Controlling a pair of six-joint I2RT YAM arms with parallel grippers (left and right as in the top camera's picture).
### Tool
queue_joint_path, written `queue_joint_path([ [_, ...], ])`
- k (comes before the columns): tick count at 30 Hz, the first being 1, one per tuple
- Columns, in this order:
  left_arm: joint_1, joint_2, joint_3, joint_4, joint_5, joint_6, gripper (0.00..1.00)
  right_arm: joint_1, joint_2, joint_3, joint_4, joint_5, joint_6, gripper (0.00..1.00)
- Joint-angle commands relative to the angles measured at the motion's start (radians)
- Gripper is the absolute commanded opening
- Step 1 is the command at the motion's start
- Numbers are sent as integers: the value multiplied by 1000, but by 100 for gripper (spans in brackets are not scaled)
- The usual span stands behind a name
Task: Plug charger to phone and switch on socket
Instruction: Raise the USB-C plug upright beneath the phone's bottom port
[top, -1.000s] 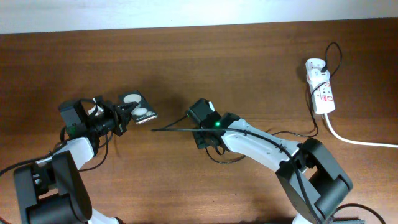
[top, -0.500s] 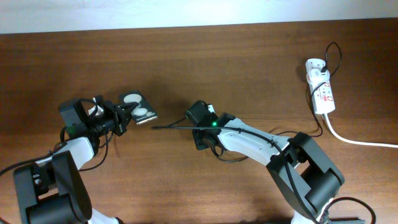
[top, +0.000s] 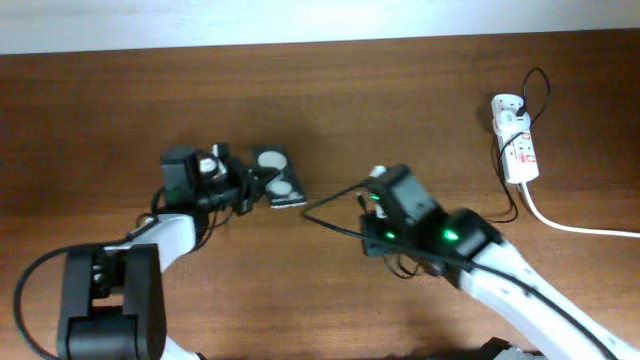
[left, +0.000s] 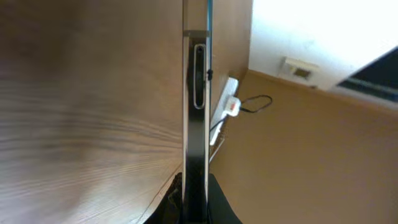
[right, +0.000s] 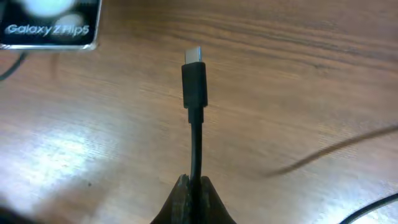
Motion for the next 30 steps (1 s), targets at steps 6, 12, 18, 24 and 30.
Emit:
queue_joint_path([
  [6,-237,19,64,220,-145,-212,0,-189,-312,-330,147,-377,-5,4],
  [12,-253,196,261,298,-3,-235,0,-282,-315,-348,197,-519,-20,4],
  [18,-269,217,263,366,28,-225,0,-282,-315,-348,277,-618,-12,4],
  [24,-275,217,263,367,-8,-225,0,-282,-234,-348,430,-623,45,4],
  [30,-274,217,263,367,-41,-225,0,-282,-23,-348,620,-685,99,4],
])
